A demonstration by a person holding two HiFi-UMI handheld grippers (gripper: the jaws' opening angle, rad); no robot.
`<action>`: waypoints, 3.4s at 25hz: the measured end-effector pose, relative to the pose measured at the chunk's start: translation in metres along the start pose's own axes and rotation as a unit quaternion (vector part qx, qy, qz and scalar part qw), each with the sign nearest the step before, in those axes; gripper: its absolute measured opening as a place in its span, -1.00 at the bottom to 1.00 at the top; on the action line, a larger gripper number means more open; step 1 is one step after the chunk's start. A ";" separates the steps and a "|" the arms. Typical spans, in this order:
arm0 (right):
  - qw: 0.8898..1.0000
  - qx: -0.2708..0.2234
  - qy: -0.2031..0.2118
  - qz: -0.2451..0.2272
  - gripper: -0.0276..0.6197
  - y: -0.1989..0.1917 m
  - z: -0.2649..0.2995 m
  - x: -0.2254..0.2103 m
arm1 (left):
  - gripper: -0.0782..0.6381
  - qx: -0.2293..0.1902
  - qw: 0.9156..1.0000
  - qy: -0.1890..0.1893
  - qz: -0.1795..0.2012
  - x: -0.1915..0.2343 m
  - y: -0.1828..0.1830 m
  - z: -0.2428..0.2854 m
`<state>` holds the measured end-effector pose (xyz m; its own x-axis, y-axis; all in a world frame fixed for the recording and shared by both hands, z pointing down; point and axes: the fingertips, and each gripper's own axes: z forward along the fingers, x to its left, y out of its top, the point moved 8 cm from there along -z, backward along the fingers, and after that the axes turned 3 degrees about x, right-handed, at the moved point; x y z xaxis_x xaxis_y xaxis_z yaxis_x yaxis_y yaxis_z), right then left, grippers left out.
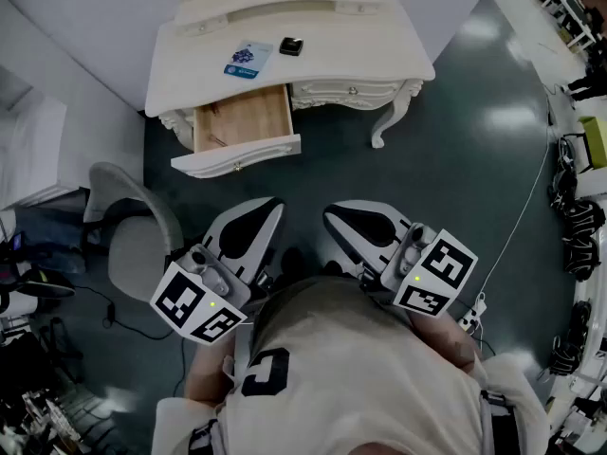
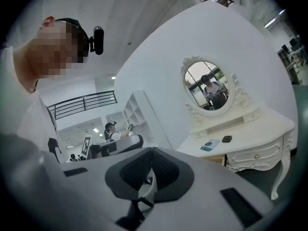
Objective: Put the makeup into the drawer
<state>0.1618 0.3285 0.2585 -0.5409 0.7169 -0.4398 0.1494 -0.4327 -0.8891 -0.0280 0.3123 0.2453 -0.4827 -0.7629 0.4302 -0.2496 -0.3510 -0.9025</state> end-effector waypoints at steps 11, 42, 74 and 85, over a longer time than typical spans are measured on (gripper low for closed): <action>1.000 0.017 0.012 0.000 -0.83 0.001 0.057 0.015 | -0.62 0.005 1.000 -0.003 0.000 0.040 0.011 -0.038; 0.997 0.035 0.019 0.066 -0.83 0.020 0.117 -0.075 | -0.62 0.039 0.999 -0.007 -0.017 0.125 0.022 0.024; 0.994 0.086 0.061 0.011 -0.82 0.107 0.160 -0.324 | -0.62 0.042 0.993 0.113 -0.013 0.192 0.049 0.190; 0.991 0.120 -0.010 -0.058 0.04 0.098 0.224 -0.355 | -0.62 0.047 0.997 0.046 -0.046 0.255 0.062 0.185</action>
<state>0.1830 -0.0908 0.3559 -0.5592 0.7601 -0.3309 -0.1156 -0.4668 -0.8768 -0.0112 -0.0049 0.2956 -0.5381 -0.6729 0.5077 -0.2187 -0.4702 -0.8550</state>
